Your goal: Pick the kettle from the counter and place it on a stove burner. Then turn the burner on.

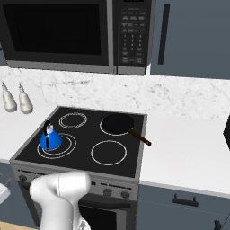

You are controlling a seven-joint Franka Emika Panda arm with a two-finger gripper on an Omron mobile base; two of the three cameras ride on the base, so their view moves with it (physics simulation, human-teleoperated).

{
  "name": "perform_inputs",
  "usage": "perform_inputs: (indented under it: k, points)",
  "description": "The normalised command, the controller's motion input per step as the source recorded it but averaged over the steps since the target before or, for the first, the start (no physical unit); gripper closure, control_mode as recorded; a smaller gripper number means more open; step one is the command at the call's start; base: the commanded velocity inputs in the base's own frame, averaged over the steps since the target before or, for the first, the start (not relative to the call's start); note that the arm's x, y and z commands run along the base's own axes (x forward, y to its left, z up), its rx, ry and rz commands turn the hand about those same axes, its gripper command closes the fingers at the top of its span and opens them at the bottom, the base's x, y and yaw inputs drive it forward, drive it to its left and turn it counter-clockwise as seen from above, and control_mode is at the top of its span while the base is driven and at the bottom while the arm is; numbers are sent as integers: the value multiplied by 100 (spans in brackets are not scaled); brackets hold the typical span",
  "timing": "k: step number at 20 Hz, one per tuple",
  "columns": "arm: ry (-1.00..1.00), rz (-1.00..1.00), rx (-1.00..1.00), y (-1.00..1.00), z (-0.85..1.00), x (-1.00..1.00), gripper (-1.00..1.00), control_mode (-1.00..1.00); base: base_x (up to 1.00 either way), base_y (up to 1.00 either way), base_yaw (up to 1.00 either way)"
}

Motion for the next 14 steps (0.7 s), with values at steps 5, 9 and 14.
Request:
perform_inputs:
  k: [5, 9, 14]
  points:
    - [-3, -11, 34, 2, -40, -3, -100, -100, 0, 0, 0]
    - [0, -6, -6, 17, -27, 60, -100, -100, 0, 0, 0]
    - [11, 1, -14, 1, -45, 59, -100, -100, 0, 0, 0]
